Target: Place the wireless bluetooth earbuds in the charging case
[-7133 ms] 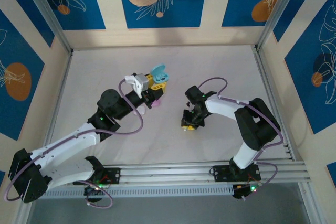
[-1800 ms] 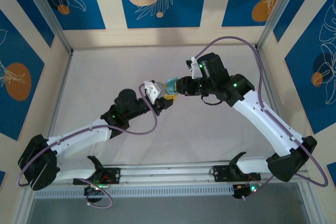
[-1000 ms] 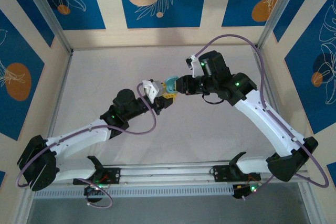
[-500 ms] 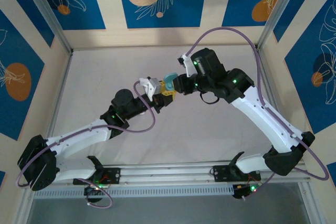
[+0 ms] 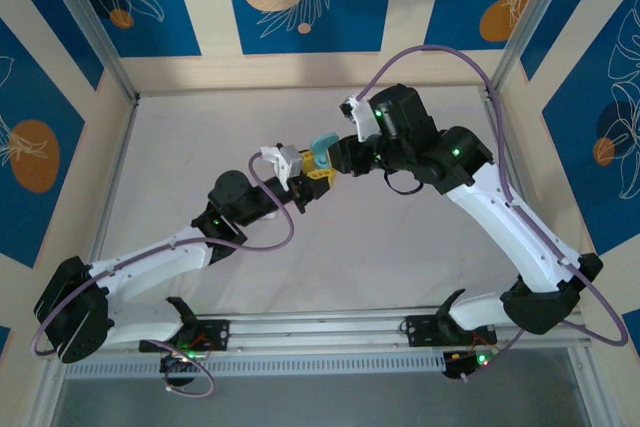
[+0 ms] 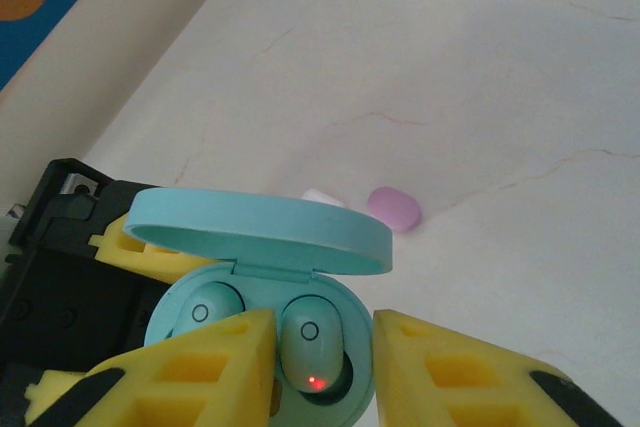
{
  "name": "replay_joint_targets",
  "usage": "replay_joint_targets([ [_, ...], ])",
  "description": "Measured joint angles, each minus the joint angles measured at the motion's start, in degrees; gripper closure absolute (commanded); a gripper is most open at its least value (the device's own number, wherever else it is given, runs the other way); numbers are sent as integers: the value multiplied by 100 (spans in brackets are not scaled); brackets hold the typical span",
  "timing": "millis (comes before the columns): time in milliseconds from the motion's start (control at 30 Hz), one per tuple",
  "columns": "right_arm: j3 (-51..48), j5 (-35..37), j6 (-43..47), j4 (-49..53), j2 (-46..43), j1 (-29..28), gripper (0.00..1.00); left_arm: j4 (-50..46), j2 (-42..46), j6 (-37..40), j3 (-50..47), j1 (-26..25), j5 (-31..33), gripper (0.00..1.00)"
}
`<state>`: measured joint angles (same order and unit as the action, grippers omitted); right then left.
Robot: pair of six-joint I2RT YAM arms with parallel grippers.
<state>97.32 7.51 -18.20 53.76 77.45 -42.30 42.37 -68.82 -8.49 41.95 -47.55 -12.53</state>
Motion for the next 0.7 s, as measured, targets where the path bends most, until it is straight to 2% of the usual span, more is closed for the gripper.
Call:
replay_joint_targets([
  [300, 9, -507, -46, -50, -201, 173, 63, 186, 0, -2, 46, -11, -153, 77],
  [433, 7, -772, -133, -72, -297, 260, 56, 225, 0, -2, 87, -22, -186, 77],
  [700, -151, -1250, -339, -201, -566, 387, 50, 225, 0, 0, 90, -22, -181, 77],
])
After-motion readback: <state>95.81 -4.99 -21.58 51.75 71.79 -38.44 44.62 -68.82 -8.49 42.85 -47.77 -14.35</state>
